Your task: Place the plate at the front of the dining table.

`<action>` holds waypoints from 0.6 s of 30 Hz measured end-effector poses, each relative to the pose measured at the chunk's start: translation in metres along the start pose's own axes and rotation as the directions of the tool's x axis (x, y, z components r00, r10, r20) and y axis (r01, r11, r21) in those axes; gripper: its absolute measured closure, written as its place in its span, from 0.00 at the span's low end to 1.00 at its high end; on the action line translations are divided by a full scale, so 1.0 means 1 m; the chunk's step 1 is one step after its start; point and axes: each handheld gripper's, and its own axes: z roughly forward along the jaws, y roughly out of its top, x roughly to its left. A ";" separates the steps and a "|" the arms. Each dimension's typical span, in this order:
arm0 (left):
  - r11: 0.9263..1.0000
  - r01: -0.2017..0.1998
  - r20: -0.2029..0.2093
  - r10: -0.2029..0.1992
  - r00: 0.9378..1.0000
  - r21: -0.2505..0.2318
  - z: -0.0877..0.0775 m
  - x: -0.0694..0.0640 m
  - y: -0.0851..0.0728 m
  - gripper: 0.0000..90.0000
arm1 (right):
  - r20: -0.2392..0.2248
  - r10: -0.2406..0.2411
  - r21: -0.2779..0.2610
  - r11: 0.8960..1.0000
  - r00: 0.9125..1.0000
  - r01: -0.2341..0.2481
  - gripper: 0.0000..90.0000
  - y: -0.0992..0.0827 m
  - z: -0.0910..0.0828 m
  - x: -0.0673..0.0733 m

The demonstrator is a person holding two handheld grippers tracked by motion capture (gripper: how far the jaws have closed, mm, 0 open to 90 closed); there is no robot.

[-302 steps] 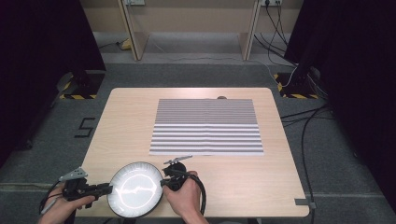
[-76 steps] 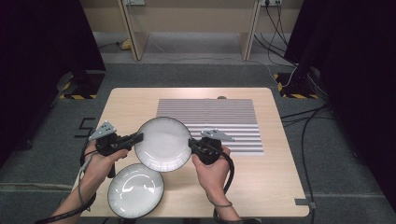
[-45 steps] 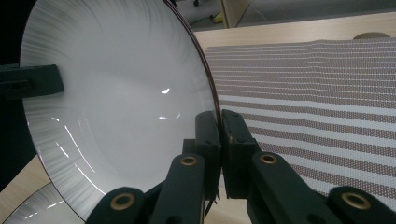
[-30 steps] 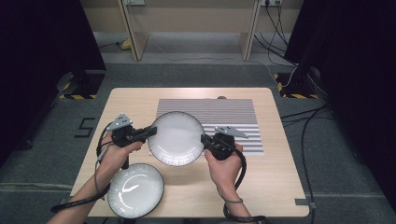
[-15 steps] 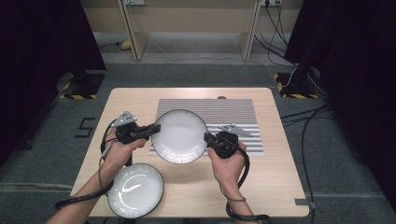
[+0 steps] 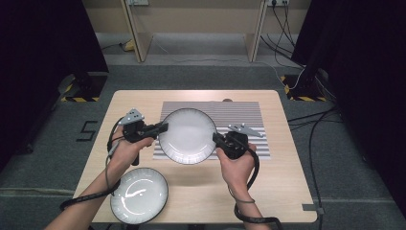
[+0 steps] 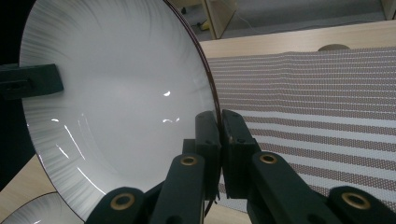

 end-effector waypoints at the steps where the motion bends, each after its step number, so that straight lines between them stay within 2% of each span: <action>1: 1.000 -0.002 0.000 0.002 1.000 0.001 0.001 0.000 0.001 0.94 | 0.001 0.001 -0.001 1.000 1.000 -0.001 0.96 0.000 0.000 0.000; 18: 1.000 -0.007 0.012 0.006 1.000 0.006 0.019 -0.001 0.012 0.93 | 0.018 0.017 -0.008 1.000 1.000 -0.017 0.96 0.008 -0.001 -0.015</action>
